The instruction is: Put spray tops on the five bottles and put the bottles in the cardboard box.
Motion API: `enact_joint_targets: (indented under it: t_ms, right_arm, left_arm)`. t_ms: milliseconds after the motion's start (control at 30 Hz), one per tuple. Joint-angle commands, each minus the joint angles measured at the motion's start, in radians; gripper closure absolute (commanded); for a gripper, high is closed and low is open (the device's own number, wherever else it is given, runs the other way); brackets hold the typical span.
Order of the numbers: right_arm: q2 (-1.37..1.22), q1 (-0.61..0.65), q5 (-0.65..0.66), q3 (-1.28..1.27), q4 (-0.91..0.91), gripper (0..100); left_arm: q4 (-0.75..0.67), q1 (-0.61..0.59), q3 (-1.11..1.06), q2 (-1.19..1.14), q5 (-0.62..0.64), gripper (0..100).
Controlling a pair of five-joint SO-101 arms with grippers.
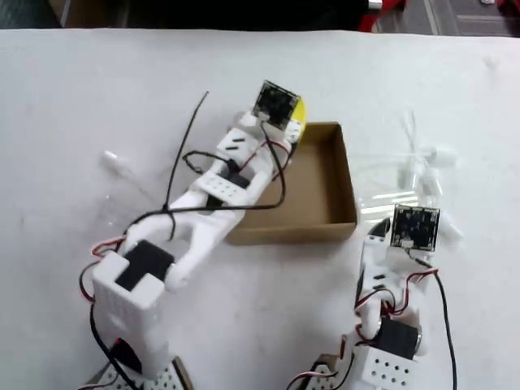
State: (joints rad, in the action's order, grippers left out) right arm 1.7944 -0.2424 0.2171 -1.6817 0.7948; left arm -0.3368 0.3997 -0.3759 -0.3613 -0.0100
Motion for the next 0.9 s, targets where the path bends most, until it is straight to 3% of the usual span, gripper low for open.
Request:
enact_joint_targets:
  t_ms: [0, 867]
  right_arm:
    - [0.007, 0.008, 0.009, -0.009, -0.022, 98.3]
    - [0.007, 0.008, 0.009, -0.009, -0.022, 98.3]
  left_arm:
    - [-0.025, -0.021, 0.058, 0.013, -0.014, 98]
    - [-0.009, -0.013, 0.049, 0.019, -0.006, 97]
